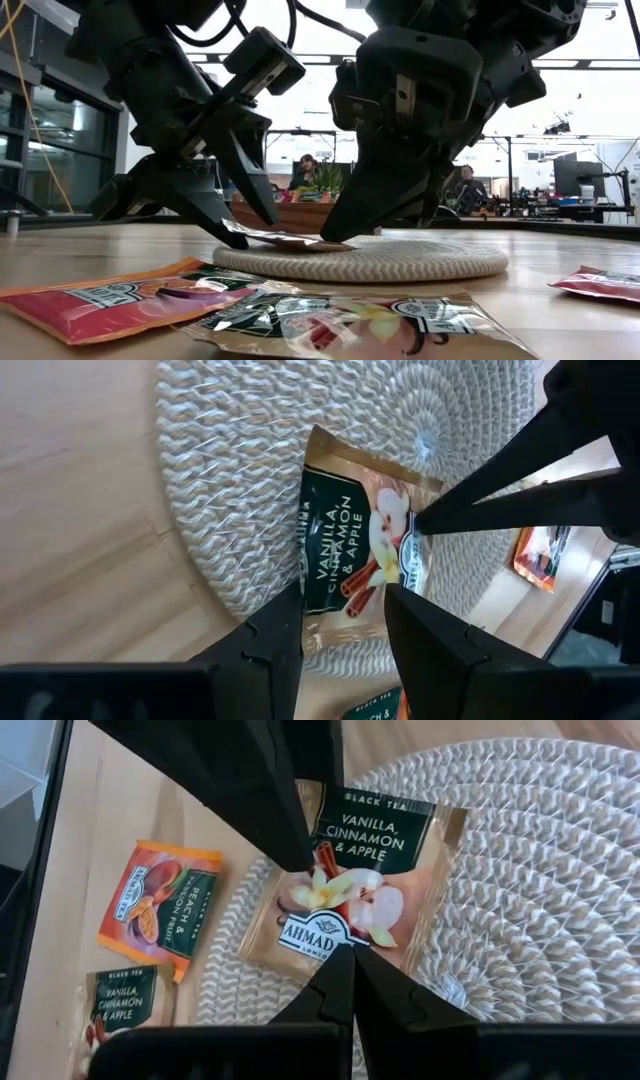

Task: Pick & Place Tea
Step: Put the light brown tea bag into the right section of the wooden organizer

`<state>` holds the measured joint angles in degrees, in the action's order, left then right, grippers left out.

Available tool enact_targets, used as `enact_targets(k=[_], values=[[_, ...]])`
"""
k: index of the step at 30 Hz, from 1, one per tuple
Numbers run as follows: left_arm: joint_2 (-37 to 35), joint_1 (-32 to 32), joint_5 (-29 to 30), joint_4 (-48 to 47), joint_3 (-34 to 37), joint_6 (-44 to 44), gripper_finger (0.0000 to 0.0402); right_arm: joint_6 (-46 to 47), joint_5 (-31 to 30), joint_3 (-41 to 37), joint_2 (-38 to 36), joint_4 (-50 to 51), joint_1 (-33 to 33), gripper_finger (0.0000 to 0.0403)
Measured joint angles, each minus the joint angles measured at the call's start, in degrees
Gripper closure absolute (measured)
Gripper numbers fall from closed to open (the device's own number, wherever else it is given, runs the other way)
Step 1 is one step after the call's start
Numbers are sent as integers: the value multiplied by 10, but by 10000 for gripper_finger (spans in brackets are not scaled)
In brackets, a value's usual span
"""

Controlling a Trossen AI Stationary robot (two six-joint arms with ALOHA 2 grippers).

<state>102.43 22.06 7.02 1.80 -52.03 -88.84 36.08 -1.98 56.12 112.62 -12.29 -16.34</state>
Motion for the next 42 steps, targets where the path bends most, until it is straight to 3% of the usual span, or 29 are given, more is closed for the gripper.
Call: enact_targets(k=[5, 11, 22, 31, 37, 42], values=[[0, 0, 11, -2, 0, 5, 292, -1, 0, 0, 0, 0, 0, 403], [0, 0, 15, -7, 0, 20, 391, -1, 5, 0, 0, 0, 0, 403], [0, 0, 12, -6, 0, 37, 401, -1, 18, 0, -8, 1, 0, 403], [-21, 0, 17, -12, -1, 85, 401, -18, 20, -1, -79, 62, 0, 402], [-62, 0, 41, -45, -10, 176, 401, -19, 41, 0, -150, 97, 0, 402], [-77, 0, 49, -186, -77, 342, 401, -19, 67, -1, -219, 128, 2, 402]])
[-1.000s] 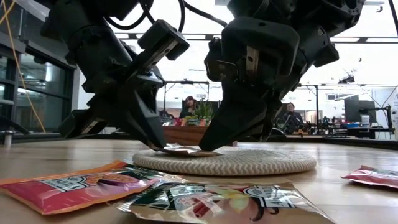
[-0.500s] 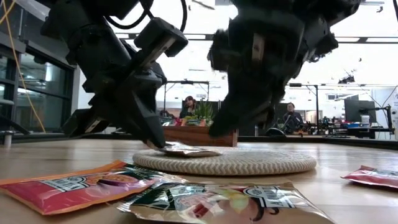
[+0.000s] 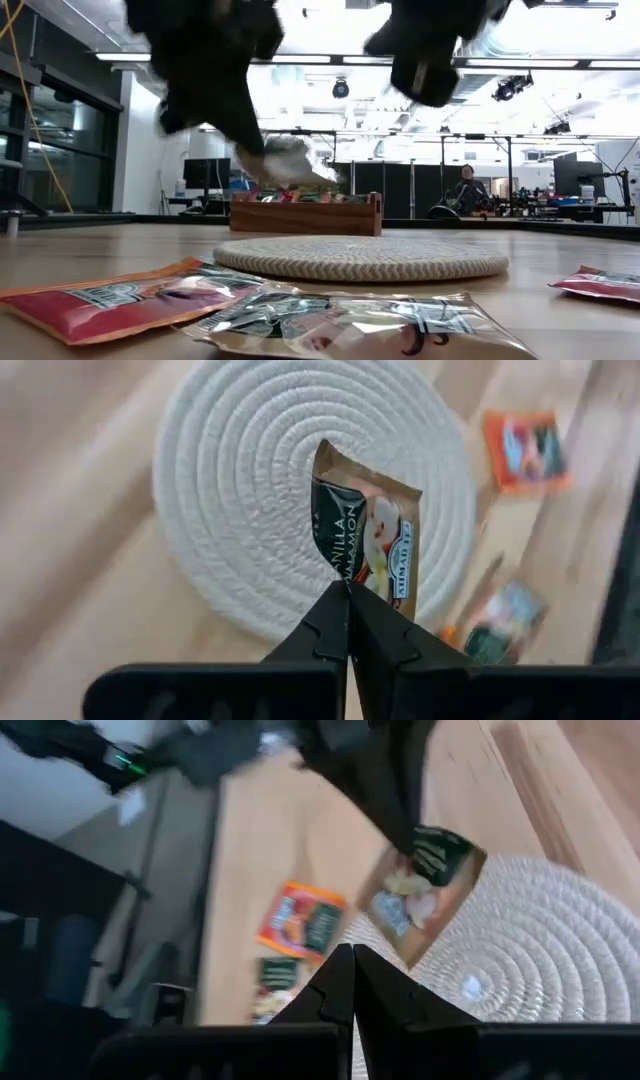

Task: Pick & Place Tea
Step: Put the light brown tea bag into the right section of the wooden organizer

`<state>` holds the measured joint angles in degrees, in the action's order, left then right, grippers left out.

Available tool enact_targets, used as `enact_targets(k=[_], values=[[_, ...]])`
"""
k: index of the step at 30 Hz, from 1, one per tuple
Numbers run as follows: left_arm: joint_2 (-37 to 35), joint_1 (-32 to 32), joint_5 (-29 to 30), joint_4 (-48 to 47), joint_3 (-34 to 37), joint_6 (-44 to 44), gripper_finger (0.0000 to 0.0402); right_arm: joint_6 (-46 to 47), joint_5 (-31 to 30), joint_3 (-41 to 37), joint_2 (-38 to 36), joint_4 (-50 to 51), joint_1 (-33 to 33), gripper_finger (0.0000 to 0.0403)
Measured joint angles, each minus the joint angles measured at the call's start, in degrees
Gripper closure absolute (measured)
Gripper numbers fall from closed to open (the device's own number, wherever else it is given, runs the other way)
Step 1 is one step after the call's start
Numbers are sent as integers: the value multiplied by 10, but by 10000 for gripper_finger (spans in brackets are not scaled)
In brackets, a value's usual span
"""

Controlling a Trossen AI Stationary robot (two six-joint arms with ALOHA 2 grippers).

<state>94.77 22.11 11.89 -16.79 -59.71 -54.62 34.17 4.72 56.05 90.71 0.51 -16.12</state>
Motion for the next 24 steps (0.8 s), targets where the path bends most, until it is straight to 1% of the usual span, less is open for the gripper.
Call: enact_targets(k=[4, 6, 12, 15, 17, 19, 24], values=[[-1, -3, 10, -143, -92, 147, 401, -28, 22, 0, -54, 15, 10, 402], [-1, -10, 18, -190, -128, 203, 401, -48, 22, 0, -78, 27, 18, 402], [0, -47, 83, -264, -213, 312, 401, -106, 3, 1, -120, 53, 42, 402], [0, -63, 85, -286, -257, 359, 401, -120, 2, 1, -125, 57, 56, 399], [0, -70, 86, -297, -279, 383, 401, -122, 2, 1, -125, 57, 64, 388], [0, -77, 86, -300, -291, 401, 401, -122, 3, 1, -125, 57, 73, 366], [0, -87, 84, -310, -295, 409, 401, -122, 3, 1, -128, 51, 92, 293]])
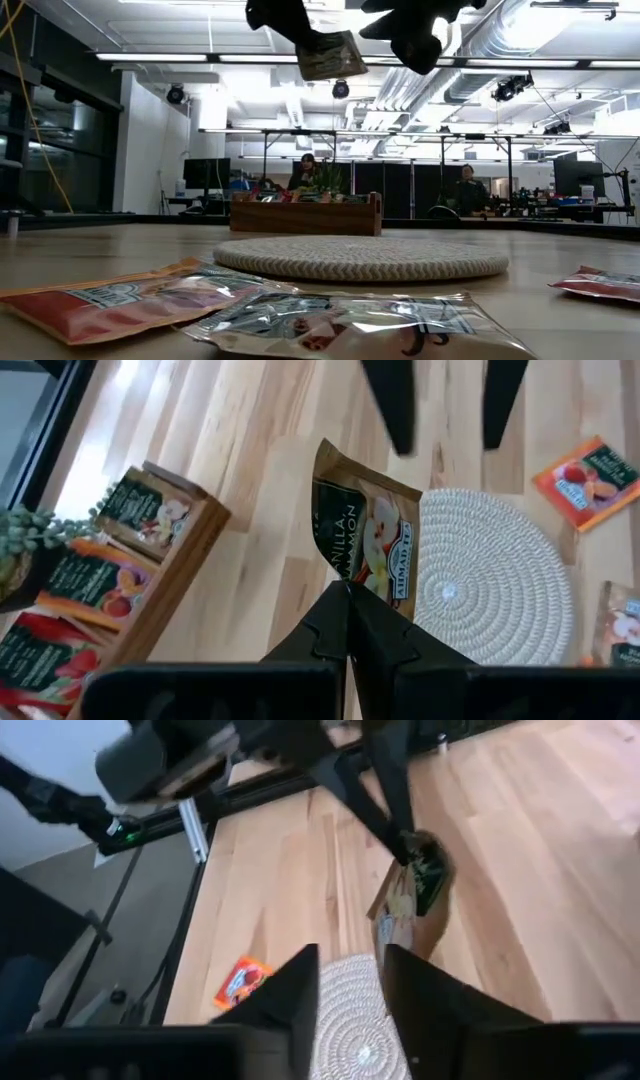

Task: Pick & Place Tea
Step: Put the light brown tea bag into the right section of the wooden organizer

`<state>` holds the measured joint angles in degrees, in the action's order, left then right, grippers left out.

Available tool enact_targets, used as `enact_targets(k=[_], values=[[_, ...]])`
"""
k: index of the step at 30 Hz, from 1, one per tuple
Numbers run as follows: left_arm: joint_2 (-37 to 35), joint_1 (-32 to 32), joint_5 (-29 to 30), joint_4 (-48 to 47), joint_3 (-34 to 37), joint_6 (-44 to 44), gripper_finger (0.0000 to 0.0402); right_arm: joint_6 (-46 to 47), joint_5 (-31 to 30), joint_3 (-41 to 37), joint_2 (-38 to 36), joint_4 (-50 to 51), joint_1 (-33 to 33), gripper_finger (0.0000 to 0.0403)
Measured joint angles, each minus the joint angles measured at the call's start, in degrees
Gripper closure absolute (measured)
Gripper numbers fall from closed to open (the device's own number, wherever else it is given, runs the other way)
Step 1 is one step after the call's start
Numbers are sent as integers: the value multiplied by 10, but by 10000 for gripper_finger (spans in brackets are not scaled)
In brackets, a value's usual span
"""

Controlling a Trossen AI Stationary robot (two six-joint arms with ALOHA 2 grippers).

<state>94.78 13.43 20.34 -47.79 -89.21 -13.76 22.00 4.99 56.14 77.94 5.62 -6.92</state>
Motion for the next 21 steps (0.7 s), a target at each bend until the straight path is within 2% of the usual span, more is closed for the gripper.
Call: enact_targets(k=[5, 9, 14, 21], values=[[0, 1, -1, -20, 0, 0, 401, 0, -6, 0, -2, -8, 16, 227], [0, 1, -1, -18, 0, 0, 401, 0, -7, 0, 0, -12, 29, 196], [0, 1, 1, -18, 0, 0, 401, -15, -31, 0, 1, -20, 36, 183], [0, 1, 2, -17, 0, 0, 401, -14, -31, 0, 15, -50, 41, 182]])
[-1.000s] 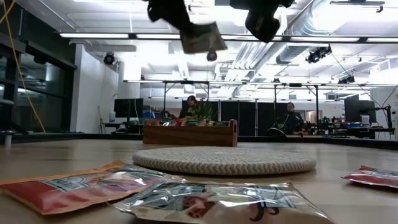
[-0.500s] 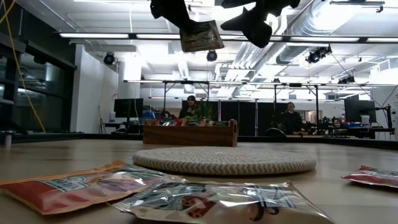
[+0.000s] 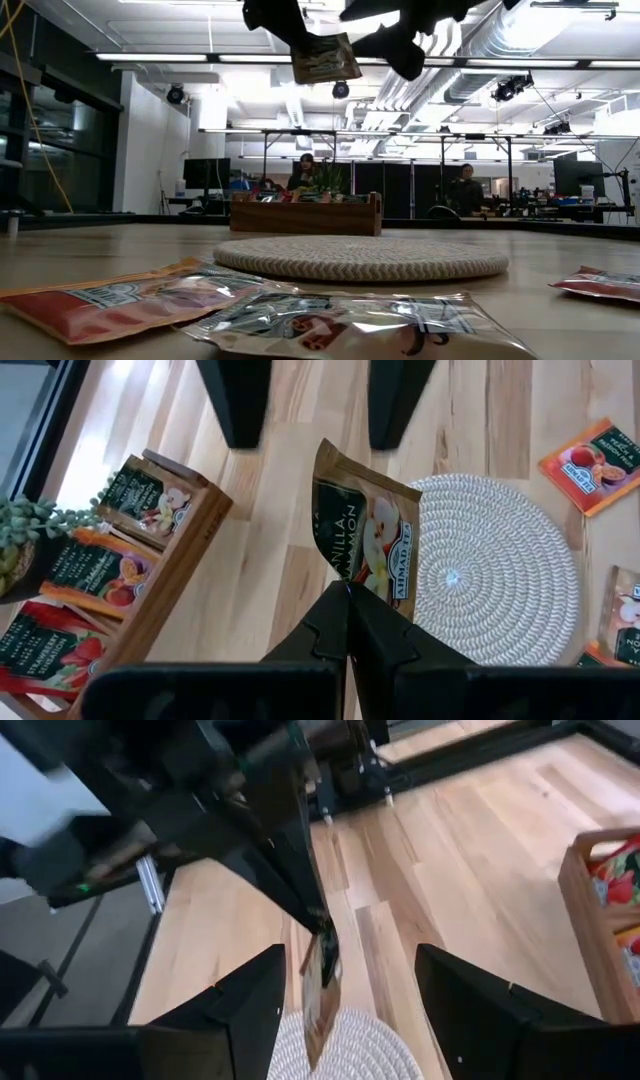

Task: Pick & Place Tea
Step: Put the light brown tea bag into the right section of the wooden organizer

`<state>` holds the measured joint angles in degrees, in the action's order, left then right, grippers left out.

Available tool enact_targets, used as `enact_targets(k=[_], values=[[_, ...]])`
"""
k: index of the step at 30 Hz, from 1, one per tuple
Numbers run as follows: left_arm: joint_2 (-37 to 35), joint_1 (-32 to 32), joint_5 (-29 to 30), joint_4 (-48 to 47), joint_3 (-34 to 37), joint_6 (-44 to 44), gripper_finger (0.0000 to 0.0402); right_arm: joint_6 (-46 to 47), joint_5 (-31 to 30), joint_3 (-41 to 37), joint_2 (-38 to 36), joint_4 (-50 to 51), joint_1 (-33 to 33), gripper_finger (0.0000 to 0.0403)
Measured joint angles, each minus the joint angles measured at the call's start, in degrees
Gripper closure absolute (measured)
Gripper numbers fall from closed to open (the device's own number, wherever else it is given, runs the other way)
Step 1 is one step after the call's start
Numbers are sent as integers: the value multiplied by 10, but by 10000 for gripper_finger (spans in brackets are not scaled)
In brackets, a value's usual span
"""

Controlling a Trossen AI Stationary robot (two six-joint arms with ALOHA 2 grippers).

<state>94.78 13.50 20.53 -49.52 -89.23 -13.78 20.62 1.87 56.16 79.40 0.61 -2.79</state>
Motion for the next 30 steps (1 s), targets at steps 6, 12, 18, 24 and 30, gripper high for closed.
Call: enact_targets(k=[6, 12, 18, 24, 30], values=[[0, 0, 0, 0, 0, -1, 401, 12, 12, 0, 39, -12, -4, 182], [0, 0, -1, -1, 0, -2, 401, 13, 14, 0, 41, -25, -3, 182], [0, 0, -2, 0, 0, -2, 401, 11, 15, 0, 44, -31, -3, 190], [0, 0, -2, 0, 0, -2, 401, 9, 15, 0, 45, -38, -3, 240], [0, 0, -3, 0, 0, -2, 401, 1, 17, 0, 45, -52, -3, 318]])
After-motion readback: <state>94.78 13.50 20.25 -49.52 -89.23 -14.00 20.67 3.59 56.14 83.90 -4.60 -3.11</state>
